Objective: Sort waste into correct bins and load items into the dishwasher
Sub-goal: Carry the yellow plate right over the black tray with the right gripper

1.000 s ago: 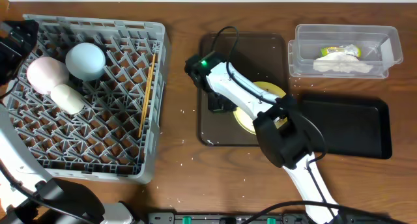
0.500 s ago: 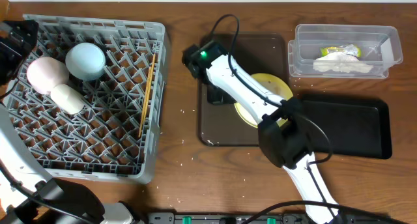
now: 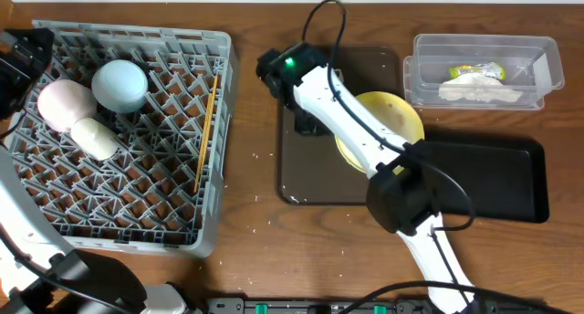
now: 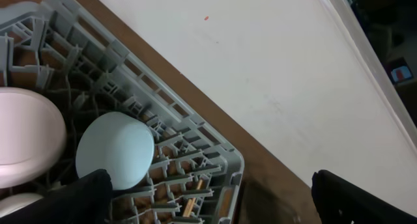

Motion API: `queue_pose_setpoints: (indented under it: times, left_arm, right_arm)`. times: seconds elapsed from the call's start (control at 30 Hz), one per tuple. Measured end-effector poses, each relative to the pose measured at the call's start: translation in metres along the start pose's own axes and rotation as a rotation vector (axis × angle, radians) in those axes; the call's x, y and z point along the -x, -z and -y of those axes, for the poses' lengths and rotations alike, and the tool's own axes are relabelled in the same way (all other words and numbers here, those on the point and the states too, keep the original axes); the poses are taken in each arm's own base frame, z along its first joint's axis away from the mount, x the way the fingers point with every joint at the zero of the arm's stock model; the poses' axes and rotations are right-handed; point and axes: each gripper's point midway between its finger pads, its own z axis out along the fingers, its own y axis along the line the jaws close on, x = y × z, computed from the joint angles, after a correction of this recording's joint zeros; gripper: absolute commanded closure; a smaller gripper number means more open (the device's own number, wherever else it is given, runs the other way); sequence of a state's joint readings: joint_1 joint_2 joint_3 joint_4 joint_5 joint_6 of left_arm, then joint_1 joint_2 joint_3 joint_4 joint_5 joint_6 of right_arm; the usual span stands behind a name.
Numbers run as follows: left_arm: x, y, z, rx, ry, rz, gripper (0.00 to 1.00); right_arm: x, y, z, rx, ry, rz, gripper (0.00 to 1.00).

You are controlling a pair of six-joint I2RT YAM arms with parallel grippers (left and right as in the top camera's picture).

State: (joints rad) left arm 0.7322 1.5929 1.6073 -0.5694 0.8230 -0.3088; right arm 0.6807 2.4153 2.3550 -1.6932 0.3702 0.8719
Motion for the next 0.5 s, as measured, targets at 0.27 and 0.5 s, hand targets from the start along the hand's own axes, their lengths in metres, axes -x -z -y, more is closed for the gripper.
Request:
queue_pose_setpoints:
  times: [0.27, 0.5]
  left_arm:
    - [0.000, 0.000, 0.000, 0.000, 0.000, 0.000, 0.02]
    - [0.000, 0.000, 0.000, 0.000, 0.000, 0.000, 0.01]
  right_arm:
    - [0.027, -0.013, 0.030, 0.006, -0.204, -0.037, 0.99]
    - [0.056, -0.030, 0.079, -0.011, -0.426, -0.074, 0.99]
